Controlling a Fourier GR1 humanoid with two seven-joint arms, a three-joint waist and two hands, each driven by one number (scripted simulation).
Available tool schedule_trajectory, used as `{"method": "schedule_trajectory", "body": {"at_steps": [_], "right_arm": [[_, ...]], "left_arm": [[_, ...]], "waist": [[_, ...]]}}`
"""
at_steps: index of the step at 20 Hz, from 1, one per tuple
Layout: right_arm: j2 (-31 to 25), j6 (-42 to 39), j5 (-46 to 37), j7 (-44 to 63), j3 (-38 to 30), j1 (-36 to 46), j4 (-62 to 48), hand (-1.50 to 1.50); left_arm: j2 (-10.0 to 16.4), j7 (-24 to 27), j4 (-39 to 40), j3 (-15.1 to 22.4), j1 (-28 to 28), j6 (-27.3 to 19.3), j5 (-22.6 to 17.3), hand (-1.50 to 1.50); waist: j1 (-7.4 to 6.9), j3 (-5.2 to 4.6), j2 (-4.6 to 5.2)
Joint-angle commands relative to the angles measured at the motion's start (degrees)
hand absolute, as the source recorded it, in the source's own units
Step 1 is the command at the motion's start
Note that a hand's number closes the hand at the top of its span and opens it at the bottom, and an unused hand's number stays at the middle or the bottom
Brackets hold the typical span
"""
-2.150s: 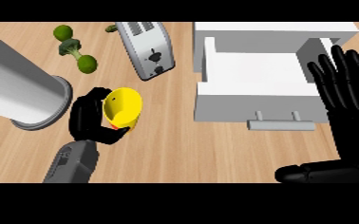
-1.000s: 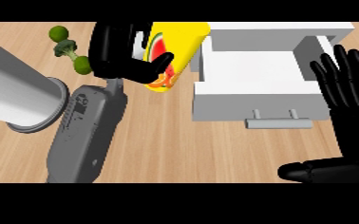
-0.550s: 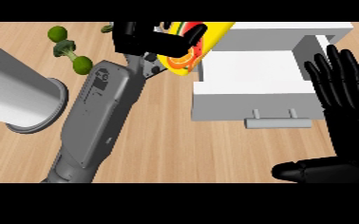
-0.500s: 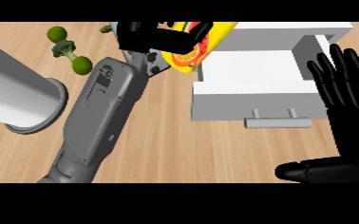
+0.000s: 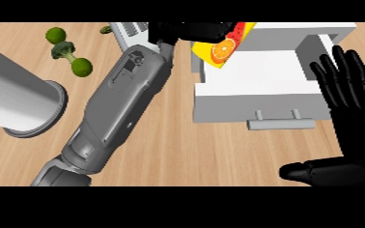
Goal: Pick up the cup, place it into the drawer and close the drawer
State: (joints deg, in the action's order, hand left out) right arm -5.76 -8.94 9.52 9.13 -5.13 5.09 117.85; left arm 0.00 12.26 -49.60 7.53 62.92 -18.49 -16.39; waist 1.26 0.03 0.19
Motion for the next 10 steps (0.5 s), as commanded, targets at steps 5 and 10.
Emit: {"method": "schedule_trajectory", "body": {"at_steps": [5, 10], "right_arm": [[-1.6, -0.6, 2.6, 0.6, -2.4, 5.1, -2.6, -1.50], [-0.2, -2.8, 1.0, -4.6, -0.5, -1.2, -3.2, -1.50]], "left_arm": [[0.0, 5.3, 12.8, 8.6, 6.1, -5.5, -9.1, 1.50], [0.0, 6.6, 21.5, 8.4, 10.5, -1.8, -11.3, 1.50]], "waist": [[1.44, 0.01, 0.36], [2.02, 0.05, 0.64]]}}
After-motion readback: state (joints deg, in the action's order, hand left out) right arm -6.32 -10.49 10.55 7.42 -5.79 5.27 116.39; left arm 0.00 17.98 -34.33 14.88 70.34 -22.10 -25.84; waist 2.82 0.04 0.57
